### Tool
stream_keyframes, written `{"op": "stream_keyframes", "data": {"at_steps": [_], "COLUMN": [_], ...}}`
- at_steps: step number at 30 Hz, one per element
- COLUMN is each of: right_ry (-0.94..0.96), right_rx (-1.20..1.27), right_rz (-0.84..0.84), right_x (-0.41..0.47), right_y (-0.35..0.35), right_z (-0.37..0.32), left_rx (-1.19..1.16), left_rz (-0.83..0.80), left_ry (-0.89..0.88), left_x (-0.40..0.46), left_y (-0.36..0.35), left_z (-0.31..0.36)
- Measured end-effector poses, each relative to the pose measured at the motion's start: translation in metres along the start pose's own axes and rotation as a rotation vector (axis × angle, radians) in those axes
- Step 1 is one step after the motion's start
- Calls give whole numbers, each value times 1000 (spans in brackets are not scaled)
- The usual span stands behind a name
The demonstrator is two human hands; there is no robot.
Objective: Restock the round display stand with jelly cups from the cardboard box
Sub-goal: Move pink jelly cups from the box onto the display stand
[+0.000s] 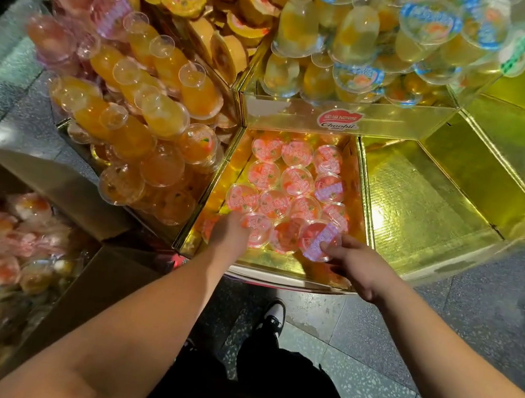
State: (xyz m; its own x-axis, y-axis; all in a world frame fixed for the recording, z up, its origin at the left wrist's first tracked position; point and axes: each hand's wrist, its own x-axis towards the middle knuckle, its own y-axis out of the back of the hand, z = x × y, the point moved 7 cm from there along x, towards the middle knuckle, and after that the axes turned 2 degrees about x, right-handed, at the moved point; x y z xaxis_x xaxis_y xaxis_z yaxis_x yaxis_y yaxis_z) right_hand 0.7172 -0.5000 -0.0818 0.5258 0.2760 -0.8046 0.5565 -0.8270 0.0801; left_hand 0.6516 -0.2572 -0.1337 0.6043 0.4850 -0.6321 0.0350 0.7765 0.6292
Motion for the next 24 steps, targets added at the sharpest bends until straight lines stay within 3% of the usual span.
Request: {"op": "stream_keyframes", "data": {"at_steps": [7, 12, 19, 24], "right_ry": [-1, 12, -4, -18], "right_rx": [-91, -92, -57, 107], "right_rz": [-7, -22, -36, -57], "right_x": [9, 5, 18, 30], "right_y": [1, -3, -14, -32], "right_z": [9, 7, 10, 8], "left_rx": [184, 281, 119, 7], "left_rz": [84, 61, 19, -71], "left_ry": [49, 16, -19, -64], "left_x": [1, 2, 2, -4], "left_y": [5, 4, 10, 12], "left_z": [-4, -1, -7, -13]}}
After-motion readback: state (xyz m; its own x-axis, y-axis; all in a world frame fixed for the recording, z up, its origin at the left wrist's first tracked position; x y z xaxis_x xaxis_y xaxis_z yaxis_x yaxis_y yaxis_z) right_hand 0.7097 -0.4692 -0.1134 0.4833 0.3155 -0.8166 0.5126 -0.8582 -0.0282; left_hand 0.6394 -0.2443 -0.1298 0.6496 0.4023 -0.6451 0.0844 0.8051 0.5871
